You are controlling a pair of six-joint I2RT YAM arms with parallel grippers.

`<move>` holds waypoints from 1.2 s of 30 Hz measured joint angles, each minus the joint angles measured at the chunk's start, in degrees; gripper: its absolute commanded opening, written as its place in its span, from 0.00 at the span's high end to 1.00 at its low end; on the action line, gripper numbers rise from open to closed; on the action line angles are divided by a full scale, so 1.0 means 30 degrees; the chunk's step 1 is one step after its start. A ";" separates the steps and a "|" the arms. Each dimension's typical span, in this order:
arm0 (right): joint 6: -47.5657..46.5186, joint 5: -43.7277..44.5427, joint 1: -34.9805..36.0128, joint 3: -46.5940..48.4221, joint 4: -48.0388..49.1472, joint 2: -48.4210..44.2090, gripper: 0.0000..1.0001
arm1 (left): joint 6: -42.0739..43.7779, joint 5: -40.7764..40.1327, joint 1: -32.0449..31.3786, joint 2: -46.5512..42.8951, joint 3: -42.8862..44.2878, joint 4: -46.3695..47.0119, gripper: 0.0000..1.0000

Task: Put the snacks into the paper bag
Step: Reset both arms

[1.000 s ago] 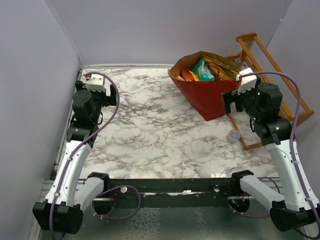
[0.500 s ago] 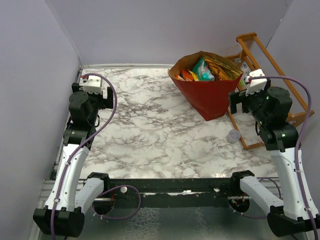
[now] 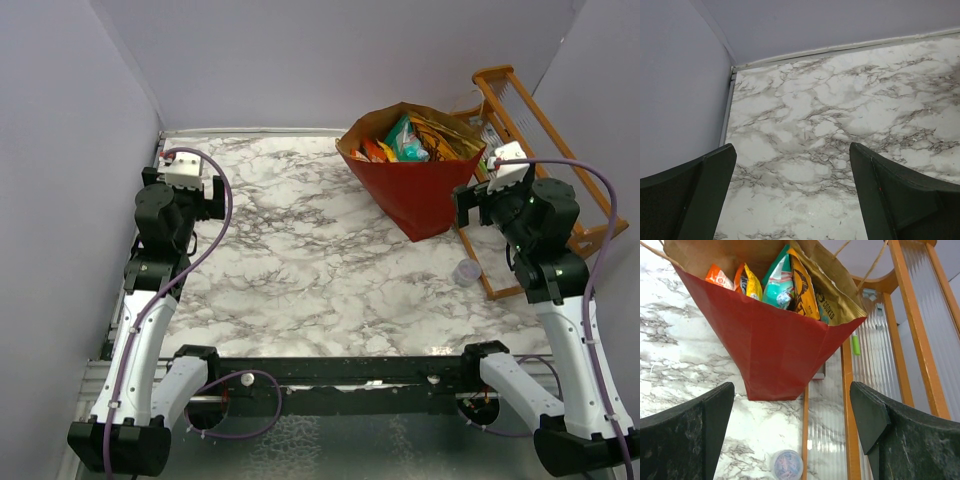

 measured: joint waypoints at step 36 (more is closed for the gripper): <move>0.0022 -0.1880 0.0000 -0.0197 0.0568 -0.0109 0.01 | -0.0022 0.0736 0.0379 0.0058 0.0554 -0.1260 0.01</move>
